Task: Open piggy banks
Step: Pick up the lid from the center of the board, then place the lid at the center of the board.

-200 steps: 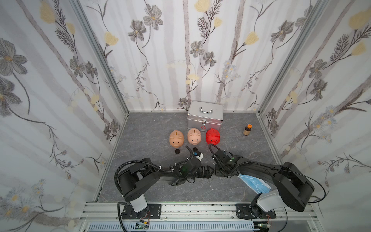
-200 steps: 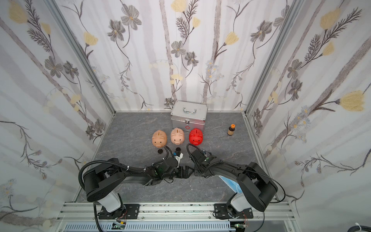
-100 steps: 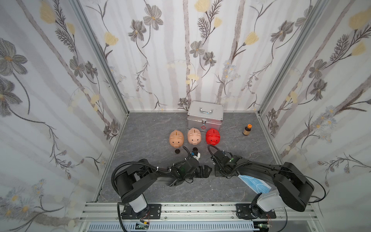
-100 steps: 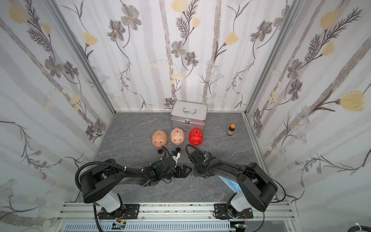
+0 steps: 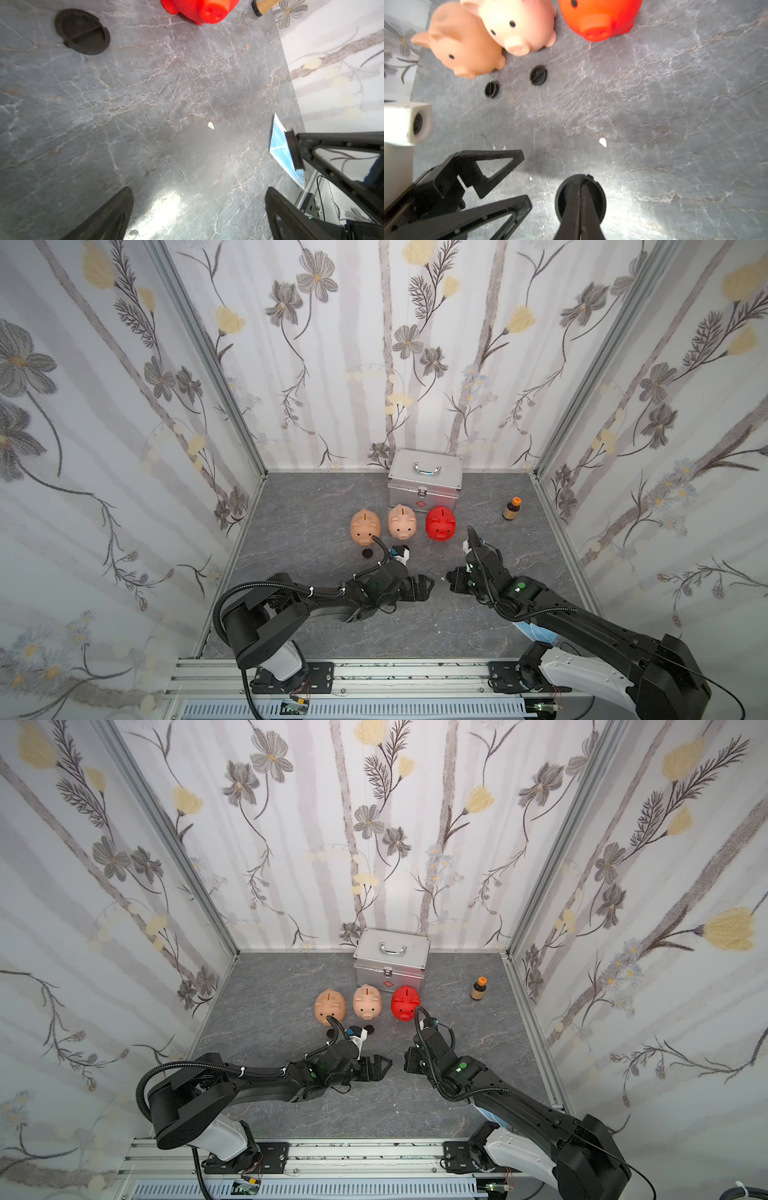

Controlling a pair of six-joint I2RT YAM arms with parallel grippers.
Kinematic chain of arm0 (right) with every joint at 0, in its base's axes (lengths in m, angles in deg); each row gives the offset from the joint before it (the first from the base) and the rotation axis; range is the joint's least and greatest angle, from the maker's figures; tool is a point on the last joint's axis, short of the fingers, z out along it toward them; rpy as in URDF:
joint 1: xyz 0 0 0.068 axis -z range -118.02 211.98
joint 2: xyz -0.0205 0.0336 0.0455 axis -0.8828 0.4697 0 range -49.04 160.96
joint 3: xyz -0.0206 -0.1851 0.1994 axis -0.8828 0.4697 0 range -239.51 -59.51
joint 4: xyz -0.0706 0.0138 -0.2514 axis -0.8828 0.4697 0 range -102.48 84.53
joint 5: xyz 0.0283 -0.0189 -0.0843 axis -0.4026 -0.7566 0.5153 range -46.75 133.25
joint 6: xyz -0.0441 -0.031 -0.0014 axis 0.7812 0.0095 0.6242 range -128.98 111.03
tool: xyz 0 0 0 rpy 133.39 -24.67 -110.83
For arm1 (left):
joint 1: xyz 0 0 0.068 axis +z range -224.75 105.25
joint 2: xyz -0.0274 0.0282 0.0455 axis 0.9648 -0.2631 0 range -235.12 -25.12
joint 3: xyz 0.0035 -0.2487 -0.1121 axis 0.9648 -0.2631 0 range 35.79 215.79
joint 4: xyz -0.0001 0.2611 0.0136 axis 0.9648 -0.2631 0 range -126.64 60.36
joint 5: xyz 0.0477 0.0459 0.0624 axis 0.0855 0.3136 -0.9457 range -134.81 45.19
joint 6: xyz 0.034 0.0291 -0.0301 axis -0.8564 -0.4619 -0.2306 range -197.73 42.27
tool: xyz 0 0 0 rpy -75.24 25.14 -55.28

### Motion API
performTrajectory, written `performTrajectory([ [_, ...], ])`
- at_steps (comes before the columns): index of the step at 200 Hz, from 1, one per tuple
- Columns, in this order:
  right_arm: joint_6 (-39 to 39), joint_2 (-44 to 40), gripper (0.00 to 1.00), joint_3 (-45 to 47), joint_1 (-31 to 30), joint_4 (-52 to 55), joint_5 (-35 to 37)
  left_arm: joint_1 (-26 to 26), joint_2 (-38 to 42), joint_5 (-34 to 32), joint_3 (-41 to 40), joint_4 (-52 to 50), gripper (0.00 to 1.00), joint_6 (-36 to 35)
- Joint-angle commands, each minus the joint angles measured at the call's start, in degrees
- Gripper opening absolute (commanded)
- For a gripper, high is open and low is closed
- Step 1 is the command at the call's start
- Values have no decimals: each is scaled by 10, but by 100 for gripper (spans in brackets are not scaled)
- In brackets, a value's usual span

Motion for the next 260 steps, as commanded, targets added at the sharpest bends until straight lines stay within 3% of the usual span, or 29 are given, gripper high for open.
performTrajectory([
  [1, -19, -7, 0, 25, 41, -114, -75, 18, -10, 17, 7, 26, 100, 8],
  [66, -64, 68, 0, 54, 130, -236, -167, 54, -43, 21, 45, 23, 100, 12],
  [124, -89, 203, 0, 7, 142, -325, -197, 76, -30, 24, 54, 8, 100, 7],
  [179, -92, 303, 0, -36, 142, -347, -171, 85, -4, 15, 42, -1, 100, 6],
  [260, -107, 339, 0, -60, 144, -342, -113, 85, 12, 9, 33, -7, 100, 8],
])
